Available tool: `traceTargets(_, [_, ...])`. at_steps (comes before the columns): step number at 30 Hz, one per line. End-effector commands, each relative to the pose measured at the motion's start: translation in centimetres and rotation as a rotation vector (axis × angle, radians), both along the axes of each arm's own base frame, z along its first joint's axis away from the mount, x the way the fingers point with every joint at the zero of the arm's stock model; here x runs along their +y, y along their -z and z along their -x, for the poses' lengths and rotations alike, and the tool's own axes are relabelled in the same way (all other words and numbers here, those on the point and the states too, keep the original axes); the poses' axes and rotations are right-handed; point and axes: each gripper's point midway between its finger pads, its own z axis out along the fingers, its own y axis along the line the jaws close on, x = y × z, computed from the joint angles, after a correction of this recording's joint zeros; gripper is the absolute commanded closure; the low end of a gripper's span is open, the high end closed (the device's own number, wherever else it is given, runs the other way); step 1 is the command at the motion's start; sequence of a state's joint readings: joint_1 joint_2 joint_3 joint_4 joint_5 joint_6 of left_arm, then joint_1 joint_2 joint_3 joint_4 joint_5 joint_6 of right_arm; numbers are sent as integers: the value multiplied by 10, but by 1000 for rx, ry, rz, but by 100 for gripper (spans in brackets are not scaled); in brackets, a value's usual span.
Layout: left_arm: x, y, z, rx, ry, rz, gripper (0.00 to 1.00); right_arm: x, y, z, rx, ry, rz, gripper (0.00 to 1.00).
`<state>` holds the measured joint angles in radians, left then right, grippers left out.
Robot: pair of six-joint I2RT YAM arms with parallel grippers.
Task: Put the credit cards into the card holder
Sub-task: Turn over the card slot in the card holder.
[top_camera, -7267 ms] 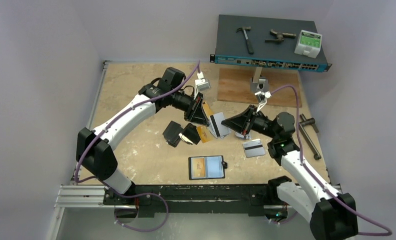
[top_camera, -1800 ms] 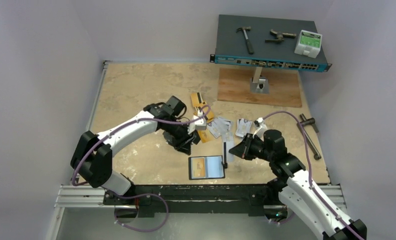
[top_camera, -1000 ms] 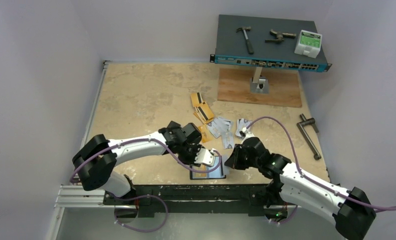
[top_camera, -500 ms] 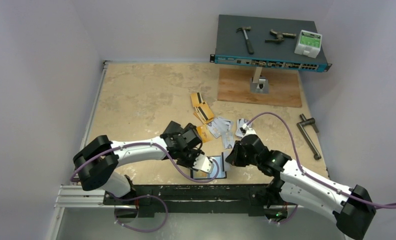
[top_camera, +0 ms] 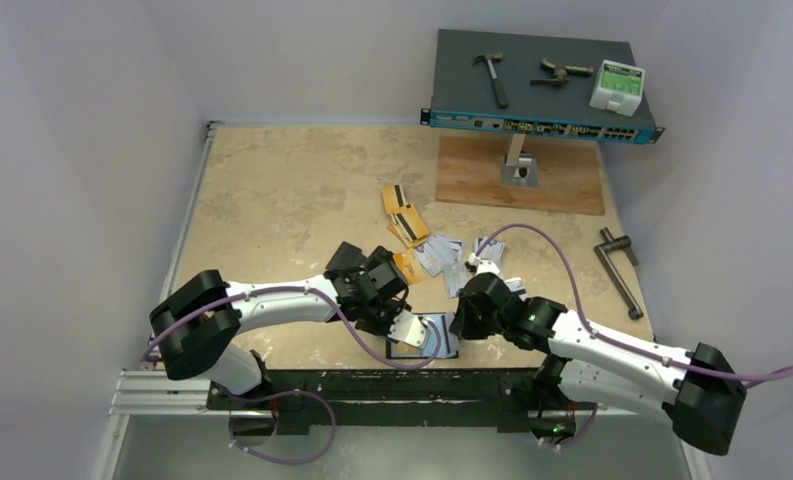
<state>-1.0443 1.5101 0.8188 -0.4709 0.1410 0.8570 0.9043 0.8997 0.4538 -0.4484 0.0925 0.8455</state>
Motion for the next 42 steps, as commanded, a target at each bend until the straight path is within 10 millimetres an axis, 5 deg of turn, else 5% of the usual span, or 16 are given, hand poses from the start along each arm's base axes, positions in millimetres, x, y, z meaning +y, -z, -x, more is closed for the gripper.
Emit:
traceTargets(1, [-2, -1, -2, -23, 14, 8, 66, 10, -11, -6, -54, -17, 42, 100])
traceTargets(9, [0, -7, -2, -29, -6, 17, 66, 32, -9, -2, -48, -39, -33, 100])
traceTargets(29, [22, -27, -6, -53, -105, 17, 66, 100, -49, -22, -129, -100, -317, 100])
traceTargets(35, [26, -30, -9, -49, -132, 21, 67, 85, -72, -17, -157, -95, -314, 100])
traceTargets(42, [30, -29, -11, -36, -147, 18, 67, 52, -56, 30, -5, -136, -322, 100])
